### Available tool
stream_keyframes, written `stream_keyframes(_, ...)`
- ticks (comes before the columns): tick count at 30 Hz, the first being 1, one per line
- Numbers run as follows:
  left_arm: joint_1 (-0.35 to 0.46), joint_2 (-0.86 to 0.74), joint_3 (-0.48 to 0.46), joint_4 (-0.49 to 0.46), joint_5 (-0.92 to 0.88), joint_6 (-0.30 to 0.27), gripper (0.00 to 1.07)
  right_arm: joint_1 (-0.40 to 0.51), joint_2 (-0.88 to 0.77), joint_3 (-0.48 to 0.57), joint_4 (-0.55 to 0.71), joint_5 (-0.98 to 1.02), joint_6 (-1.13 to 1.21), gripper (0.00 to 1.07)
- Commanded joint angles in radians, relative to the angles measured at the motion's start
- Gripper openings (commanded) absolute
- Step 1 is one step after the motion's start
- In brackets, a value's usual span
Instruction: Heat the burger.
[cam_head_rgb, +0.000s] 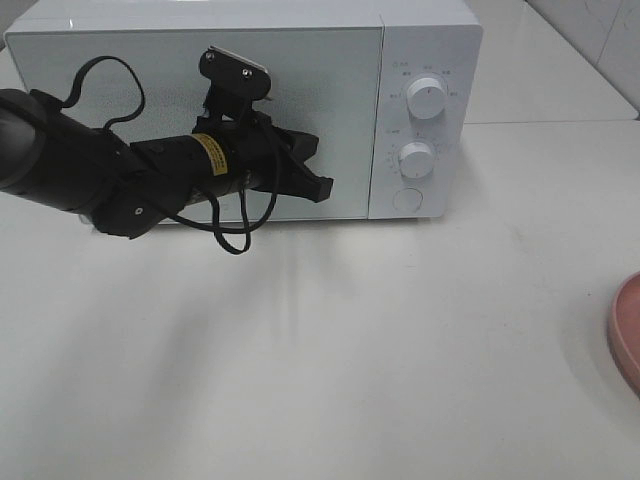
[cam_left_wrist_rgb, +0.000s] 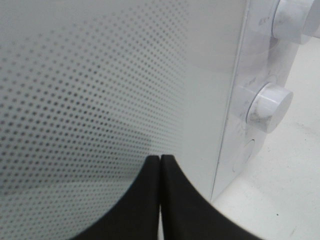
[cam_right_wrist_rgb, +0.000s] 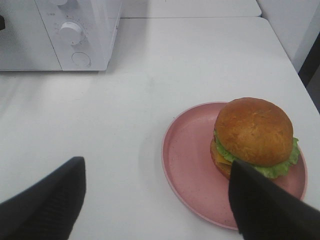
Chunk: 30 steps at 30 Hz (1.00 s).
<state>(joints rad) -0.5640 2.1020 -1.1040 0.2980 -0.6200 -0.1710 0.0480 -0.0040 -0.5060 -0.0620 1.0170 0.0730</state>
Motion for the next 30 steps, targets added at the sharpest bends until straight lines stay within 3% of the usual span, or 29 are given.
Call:
stream_keyframes(1,0.036,0.002,-0.063,-0.084,-0.051,0.016,0.00,-0.003,-0.027,0.002,-0.001,-0.010,-0.016,0.75)
stream_keyframes(8,-0.017,-0.023,-0.053,-0.080,0.026,0.011,0.00,-0.003,-0.027,0.002,-0.001,-0.010,-0.016,0.76)
stream_keyframes(14,-0.066,-0.114,0.045,-0.080,0.053,0.005,0.00,-0.003,-0.027,0.002,-0.001,-0.010,-0.016,0.76)
stream_keyframes(16,-0.080,-0.147,0.089,-0.079,0.053,0.005,0.05,-0.003,-0.027,0.002,-0.001,-0.010,-0.016,0.75)
stream_keyframes(17,-0.093,-0.180,0.129,-0.076,0.053,0.005,0.20,-0.003,-0.027,0.002,-0.001,-0.010,-0.016,0.75)
stream_keyframes(18,-0.093,-0.180,0.129,-0.076,0.053,0.005,0.20,-0.003,-0.027,0.002,-0.001,-0.010,-0.016,0.75)
stream_keyframes(19,-0.098,-0.196,0.151,-0.076,0.053,0.005,0.31,-0.003,-0.027,0.002,-0.001,-0.010,-0.016,0.75)
stream_keyframes(20,-0.109,-0.226,0.192,-0.076,0.053,0.005,0.54,-0.003,-0.027,0.002,-0.001,-0.010,-0.016,0.75)
stream_keyframes(21,-0.109,-0.226,0.192,-0.076,0.053,0.005,0.54,-0.003,-0.027,0.002,-0.001,-0.010,-0.016,0.75)
stream_keyframes(22,-0.120,-0.257,0.233,-0.076,0.055,0.002,0.76,-0.003,-0.027,0.002,-0.001,-0.010,-0.016,0.75)
stream_keyframes(23,-0.120,-0.257,0.233,-0.076,0.055,0.002,0.76,-0.003,-0.027,0.002,-0.001,-0.010,-0.016,0.75)
stream_keyframes(24,-0.125,-0.274,0.252,-0.076,0.063,-0.003,0.86,-0.003,-0.027,0.002,-0.001,-0.010,-0.016,0.75)
stream_keyframes(25,-0.125,-0.274,0.252,-0.076,0.063,-0.003,0.86,-0.003,-0.027,0.002,-0.001,-0.010,-0.016,0.75)
stream_keyframes(26,-0.137,-0.310,0.276,-0.077,0.129,-0.022,0.96,-0.003,-0.027,0.002,-0.001,-0.010,-0.016,0.75)
stream_keyframes(30,-0.149,-0.413,0.281,-0.082,0.460,-0.070,0.96,-0.003,-0.027,0.002,-0.001,-0.010,-0.016,0.75)
